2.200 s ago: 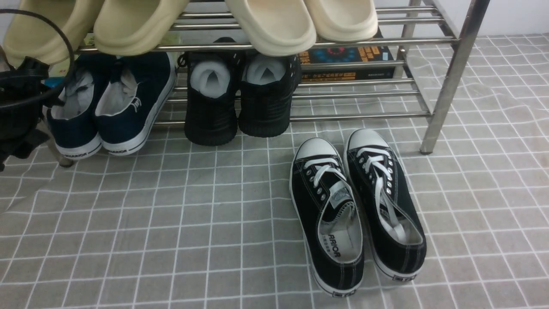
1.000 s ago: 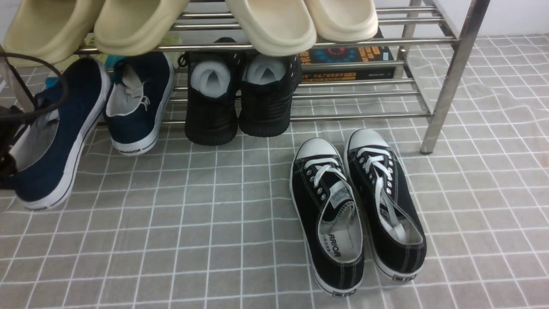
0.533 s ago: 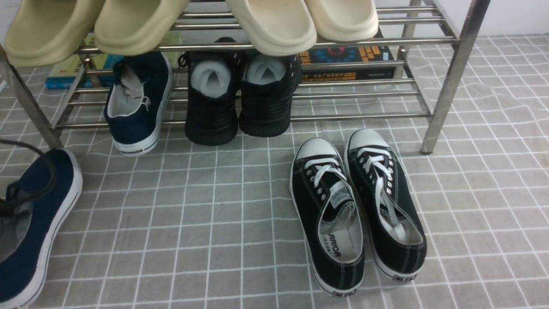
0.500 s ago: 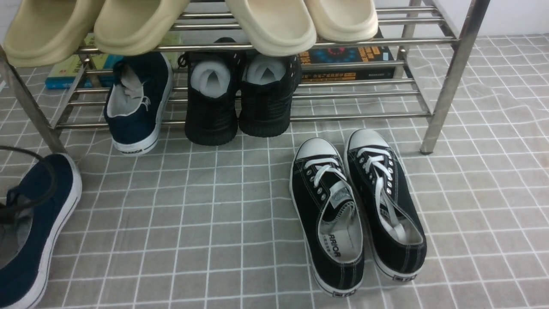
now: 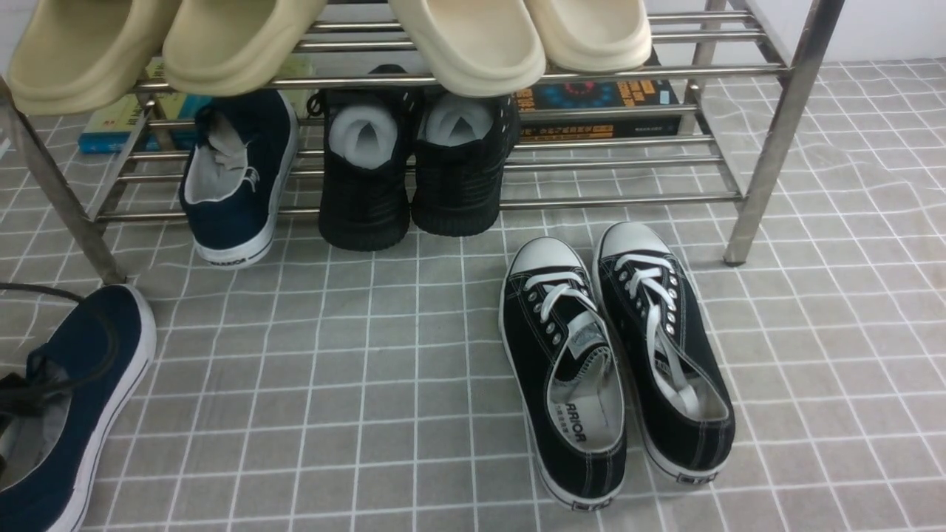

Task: Take the shoes off the shelf with your hand from the grey coffee tablecloth.
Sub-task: 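Set the held shoe down on the floor in front of the rack with the left gripper, then grasp the leftmost shoe on the bottom shelf of the shoe rack with the left gripper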

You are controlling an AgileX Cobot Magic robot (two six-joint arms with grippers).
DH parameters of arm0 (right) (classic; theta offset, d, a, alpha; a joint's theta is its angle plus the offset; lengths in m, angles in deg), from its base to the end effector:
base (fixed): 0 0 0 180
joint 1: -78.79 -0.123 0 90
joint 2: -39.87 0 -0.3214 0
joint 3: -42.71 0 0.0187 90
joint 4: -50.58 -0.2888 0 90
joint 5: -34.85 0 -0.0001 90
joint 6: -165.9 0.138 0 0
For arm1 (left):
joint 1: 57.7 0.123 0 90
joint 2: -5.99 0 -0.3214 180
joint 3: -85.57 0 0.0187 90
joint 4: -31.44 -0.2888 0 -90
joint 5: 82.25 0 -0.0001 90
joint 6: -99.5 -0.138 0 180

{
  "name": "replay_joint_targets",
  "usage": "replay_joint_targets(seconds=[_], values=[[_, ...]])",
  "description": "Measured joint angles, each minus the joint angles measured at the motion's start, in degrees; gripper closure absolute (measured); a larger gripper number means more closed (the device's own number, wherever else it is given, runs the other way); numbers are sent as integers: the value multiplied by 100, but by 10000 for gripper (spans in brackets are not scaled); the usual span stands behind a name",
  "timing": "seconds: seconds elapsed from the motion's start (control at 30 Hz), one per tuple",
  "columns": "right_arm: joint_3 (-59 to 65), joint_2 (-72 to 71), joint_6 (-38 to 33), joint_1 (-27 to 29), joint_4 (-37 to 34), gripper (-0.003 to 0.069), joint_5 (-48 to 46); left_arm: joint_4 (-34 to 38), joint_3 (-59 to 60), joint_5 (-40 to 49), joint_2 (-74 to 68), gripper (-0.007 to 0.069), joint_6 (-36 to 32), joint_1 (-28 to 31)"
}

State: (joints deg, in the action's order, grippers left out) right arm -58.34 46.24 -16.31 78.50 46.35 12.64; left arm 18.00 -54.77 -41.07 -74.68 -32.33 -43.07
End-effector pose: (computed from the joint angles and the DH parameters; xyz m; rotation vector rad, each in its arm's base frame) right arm 0.0984 0.0044 0.1593 0.0040 1.8760 0.0501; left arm 0.2380 0.0840 0.1817 -1.2642 2.4756 0.1140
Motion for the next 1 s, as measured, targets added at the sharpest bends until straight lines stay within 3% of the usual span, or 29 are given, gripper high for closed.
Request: replay_joint_targets(seconds=[0.13, 0.23, 0.27, 0.3, 0.37, 0.4, 0.53, 0.73, 1.0], values=[[0, 0, 0, 0, 0, 421, 0, 161, -802, 467, 0, 267, -376, 0], [0, 0, 0, 0, 0, 421, 0, 899, -1483, 519, -43, 203, -957, 0], [0, 0, 0, 0, 0, 421, 0, 967, -1483, 512, -43, 201, -1004, 0], [0, 0, 0, 0, 0, 421, 0, 1636, -1764, 439, -122, 187, -1449, -5], [0, 0, 0, 0, 0, 421, 0, 2305, -1952, 319, -249, 181, -2027, -86], [0, 0, 0, 0, 0, 421, 0, 2375, -1968, 298, -268, 181, -2027, -103], [0, 0, 0, 0, 0, 421, 0, 3549, -2352, -214, -844, 179, -2925, -803], [0, 0, 0, 0, 0, 420, 0, 3801, -3072, -672, -1663, 179, -3006, -1312], [0, 0, 0, 0, 0, 421, 0, 3660, -3485, -957, -2198, 179, -2271, -1328]])
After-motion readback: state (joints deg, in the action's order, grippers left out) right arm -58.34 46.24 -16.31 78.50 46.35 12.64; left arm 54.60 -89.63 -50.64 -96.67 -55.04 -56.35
